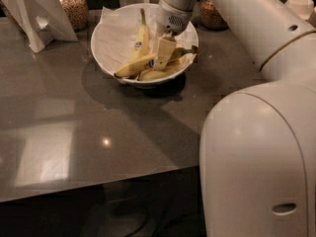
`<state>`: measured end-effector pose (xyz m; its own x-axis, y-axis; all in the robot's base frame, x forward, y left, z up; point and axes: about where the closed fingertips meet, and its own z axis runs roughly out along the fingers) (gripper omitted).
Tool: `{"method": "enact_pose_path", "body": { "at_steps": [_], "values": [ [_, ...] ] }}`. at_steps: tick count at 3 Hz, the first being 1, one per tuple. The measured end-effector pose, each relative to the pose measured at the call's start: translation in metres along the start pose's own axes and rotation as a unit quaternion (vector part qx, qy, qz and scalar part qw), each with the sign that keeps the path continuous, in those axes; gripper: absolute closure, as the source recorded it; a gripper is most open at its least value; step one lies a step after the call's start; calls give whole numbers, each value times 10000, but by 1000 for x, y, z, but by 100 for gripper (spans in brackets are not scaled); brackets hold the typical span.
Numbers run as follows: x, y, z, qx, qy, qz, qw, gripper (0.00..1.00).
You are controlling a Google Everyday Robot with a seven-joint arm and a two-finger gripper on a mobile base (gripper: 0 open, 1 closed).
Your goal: Pick banana from white bowl
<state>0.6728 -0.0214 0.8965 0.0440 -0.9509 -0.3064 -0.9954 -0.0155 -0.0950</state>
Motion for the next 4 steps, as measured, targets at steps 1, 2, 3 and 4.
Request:
{"method": "enact_pose_path", "body": {
  "at_steps": [1, 2, 3, 4],
  "values": [
    [-2, 3, -18, 127, -89, -115, 9998, 100],
    [-8, 12, -43, 291, -234, -322, 9988, 100],
    [-13, 28, -73, 461, -450, -529, 9965, 100],
    [-13, 53, -108, 641, -770, -761, 9921, 100]
  ]
}}
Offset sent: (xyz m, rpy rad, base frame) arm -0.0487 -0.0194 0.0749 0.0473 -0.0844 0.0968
